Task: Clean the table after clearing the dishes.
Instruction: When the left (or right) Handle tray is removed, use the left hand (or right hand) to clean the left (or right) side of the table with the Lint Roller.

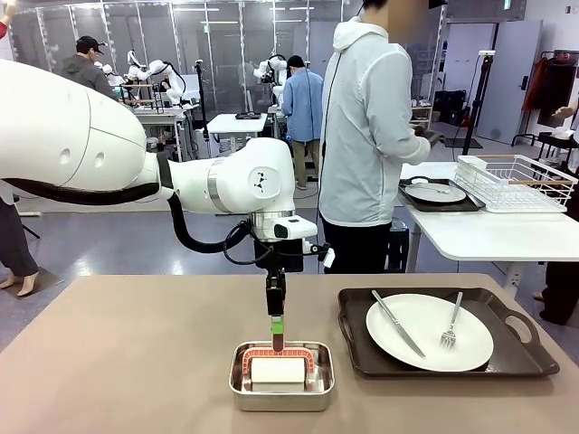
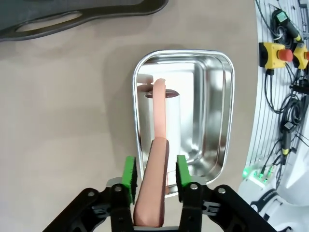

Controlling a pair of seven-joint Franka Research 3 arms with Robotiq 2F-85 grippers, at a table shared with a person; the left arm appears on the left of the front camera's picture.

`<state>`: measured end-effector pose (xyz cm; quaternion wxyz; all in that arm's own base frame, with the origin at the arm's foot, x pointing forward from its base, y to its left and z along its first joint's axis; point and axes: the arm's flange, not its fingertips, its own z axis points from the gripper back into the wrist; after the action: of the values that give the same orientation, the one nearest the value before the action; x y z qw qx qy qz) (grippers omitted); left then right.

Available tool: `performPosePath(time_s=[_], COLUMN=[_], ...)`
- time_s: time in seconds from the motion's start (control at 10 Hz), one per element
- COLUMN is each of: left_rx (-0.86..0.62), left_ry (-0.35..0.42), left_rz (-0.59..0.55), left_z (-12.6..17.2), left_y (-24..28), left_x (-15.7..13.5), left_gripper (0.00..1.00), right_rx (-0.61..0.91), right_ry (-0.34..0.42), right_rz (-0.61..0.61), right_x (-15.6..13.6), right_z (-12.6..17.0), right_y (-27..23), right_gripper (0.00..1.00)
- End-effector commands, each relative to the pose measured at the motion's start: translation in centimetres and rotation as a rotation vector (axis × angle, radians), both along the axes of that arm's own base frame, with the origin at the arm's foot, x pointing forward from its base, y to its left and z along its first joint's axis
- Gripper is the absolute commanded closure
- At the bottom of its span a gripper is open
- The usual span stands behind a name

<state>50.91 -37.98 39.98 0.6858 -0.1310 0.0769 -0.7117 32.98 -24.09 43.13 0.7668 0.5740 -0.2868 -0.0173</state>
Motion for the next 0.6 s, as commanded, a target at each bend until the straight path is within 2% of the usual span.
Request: performPosePath(time_s=[0.0,0.1,0.5], left_rx=[-0.045,-0.037,0.015], left_ry=[0.026,0.035,0.064], left_rz=[-0.001,0.004,0.056], left_z=[-0.1,0.0,2.0], left_y=[0.5,0.6,1.1], left_x=[-0.5,-0.5,-0.7], left_gripper=[0.96,1.0,1.0], right_rx=[0.003,0.003,0.003], right_ry=[-0.008,-0.008,-0.008], right_rz=[0.0,0.0,0.0], right_x=[-0.3,-0.3,-0.3], right_z=[0.2,0.2,0.2], right_y=[0.1,0.1,0.1], right_gripper=[0.0,0.0,0.0])
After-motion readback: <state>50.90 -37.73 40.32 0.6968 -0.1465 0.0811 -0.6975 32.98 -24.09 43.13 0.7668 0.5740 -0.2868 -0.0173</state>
